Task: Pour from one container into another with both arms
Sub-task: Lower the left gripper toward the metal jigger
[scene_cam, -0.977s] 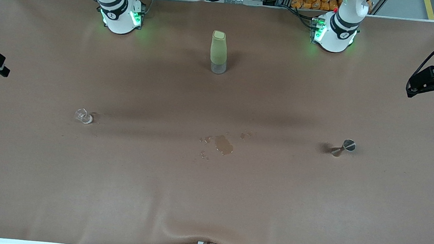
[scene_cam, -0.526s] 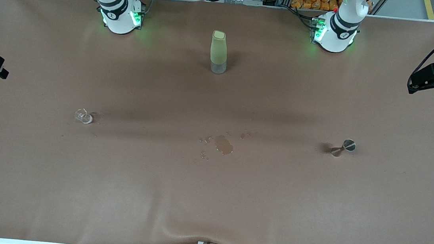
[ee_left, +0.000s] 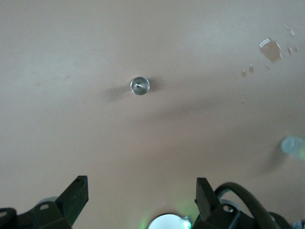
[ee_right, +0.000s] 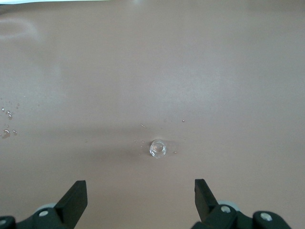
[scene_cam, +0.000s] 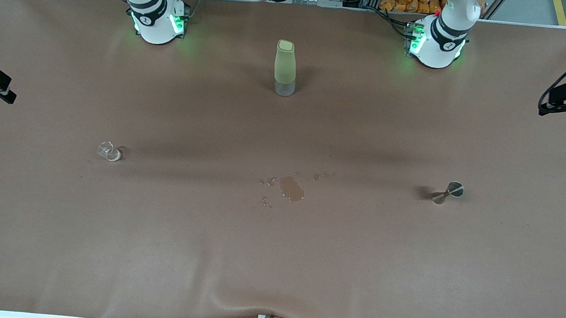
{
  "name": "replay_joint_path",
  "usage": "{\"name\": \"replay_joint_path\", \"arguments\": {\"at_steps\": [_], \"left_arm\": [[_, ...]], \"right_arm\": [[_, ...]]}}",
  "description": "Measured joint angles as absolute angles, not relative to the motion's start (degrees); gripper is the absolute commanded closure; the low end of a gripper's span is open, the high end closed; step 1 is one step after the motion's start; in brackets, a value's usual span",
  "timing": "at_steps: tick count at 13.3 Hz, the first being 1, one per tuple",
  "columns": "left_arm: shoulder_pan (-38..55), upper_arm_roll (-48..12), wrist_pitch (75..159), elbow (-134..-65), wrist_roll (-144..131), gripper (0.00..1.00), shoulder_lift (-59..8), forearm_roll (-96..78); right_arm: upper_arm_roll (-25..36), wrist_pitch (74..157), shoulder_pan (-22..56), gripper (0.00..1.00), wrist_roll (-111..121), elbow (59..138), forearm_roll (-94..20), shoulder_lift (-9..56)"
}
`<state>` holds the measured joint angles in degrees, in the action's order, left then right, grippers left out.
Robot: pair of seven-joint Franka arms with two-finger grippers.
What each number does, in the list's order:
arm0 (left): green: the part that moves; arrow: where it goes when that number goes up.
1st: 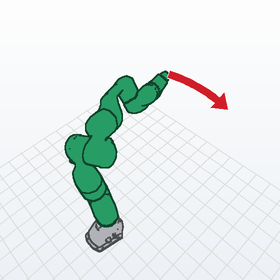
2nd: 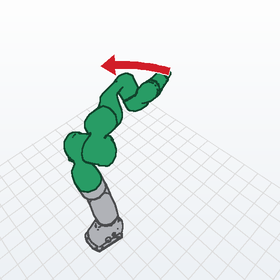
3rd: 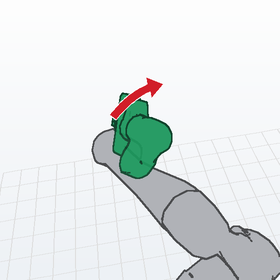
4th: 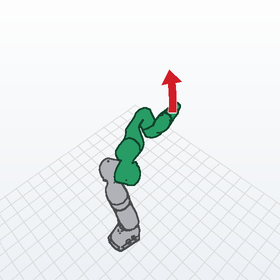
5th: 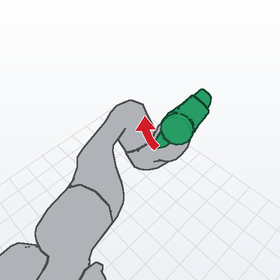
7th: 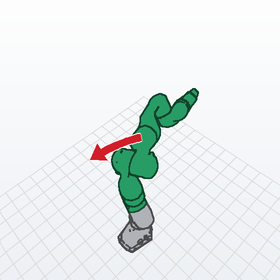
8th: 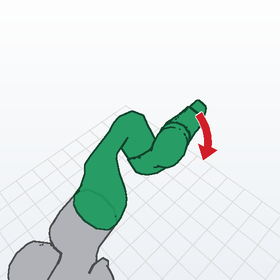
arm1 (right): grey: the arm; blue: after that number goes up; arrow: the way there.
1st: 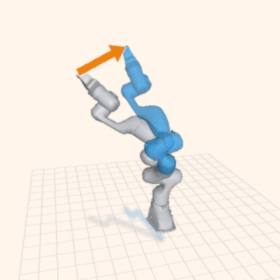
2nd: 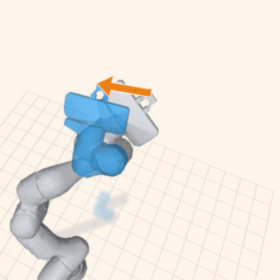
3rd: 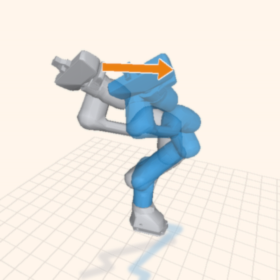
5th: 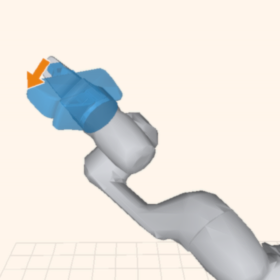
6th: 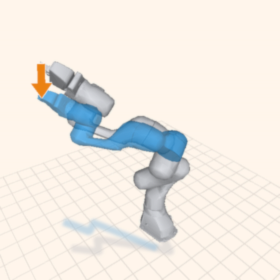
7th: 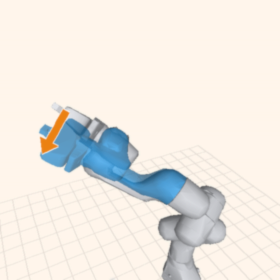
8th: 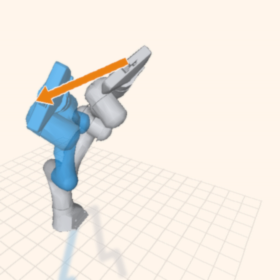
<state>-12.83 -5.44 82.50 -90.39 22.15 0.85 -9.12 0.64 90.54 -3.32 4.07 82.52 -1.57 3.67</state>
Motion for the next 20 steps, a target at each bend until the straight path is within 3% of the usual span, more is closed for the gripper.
{"name": "replay_joint_path", "arguments": {"at_steps": [5,10,17,20], "left_arm": [[-21.1,-5.26,83.42,-93.56,40.65,0.0,-4.17,-17.57],[-27.06,-5.19,84.02,-94.85,60.14,0.0,-13.56,-26.63],[-30.71,-5.17,84.67,-94.79,89.54,0.0,-31.46,-37.77],[-30.69,-5.43,84.71,-94.43,100.33,0.0,-35.99,-40.15]], "right_arm": [[0.73,89.04,-3.2,0.0,4.09,82.79,-1.53,3.68],[2.09,86.14,-3.11,0.0,10.52,85.59,-1.37,1.45],[12.68,85.74,-0.4,0.0,44.2,93.14,-1.33,-3.55],[17.64,86.42,1.46,0.0,61.07,96.49,-1.33,-4.22]]}}
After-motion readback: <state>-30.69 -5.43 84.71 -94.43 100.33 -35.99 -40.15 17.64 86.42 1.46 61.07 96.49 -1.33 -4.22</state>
